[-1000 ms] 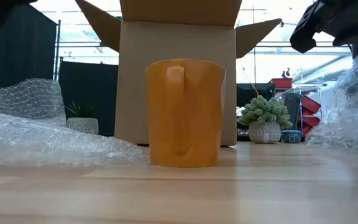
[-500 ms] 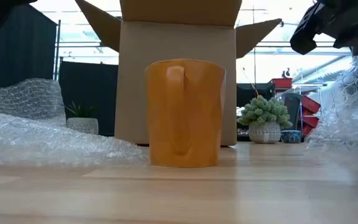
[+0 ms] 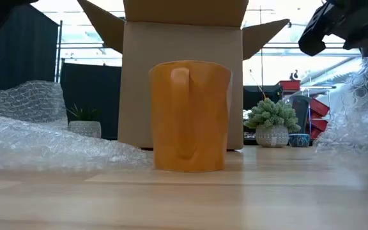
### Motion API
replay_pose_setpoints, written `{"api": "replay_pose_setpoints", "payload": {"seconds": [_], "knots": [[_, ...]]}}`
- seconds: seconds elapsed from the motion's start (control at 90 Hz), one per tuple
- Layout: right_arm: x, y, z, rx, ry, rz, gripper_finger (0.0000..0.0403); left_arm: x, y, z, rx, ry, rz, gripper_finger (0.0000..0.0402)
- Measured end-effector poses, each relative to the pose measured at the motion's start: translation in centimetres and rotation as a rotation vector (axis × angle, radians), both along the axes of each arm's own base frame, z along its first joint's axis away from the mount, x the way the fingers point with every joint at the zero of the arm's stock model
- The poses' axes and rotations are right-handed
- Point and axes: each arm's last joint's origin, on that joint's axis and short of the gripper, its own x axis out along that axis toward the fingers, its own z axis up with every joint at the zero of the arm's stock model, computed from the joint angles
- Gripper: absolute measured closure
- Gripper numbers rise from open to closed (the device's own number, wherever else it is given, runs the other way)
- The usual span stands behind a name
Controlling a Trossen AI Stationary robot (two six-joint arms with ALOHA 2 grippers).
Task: Wrap mug
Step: Wrap the pink mug with the transparent bubble wrap
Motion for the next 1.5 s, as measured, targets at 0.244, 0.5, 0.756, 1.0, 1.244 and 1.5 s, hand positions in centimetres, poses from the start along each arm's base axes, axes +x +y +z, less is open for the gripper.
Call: {"api": "replay_pose_setpoints", "payload": {"seconds": [0.244,0.5,0.756,1.0,1.244,1.5], "knots": [[1.8,-0.7,-1.5,-0.027,0.033,-0.091,0.0115,0.0,0.0,0.0,-0.002,-0.006,0.000,0.0247],[2.6,-0.3,-4.7,-0.083,0.141,-0.122,0.0120,0.0,-0.1,0.0,-0.010,-0.004,0.002,0.0247],[2.8,0.0,-5.5,-0.072,0.133,-0.176,0.0238,0.0,-0.1,0.0,-0.004,-0.004,0.005,0.0247],[2.4,0.1,-5.6,-0.080,0.146,-0.166,0.0365,0.0,0.0,0.0,0.006,-0.008,0.010,0.0247],[2.2,0.3,-5.6,-0.087,0.133,-0.151,0.0285,0.0,-0.1,0.1,-0.014,-0.008,-0.007,0.0247],[2.2,0.0,-5.5,-0.100,0.133,-0.168,0.0140,0.0,-0.1,0.1,-0.006,-0.007,-0.012,0.0247]]}}
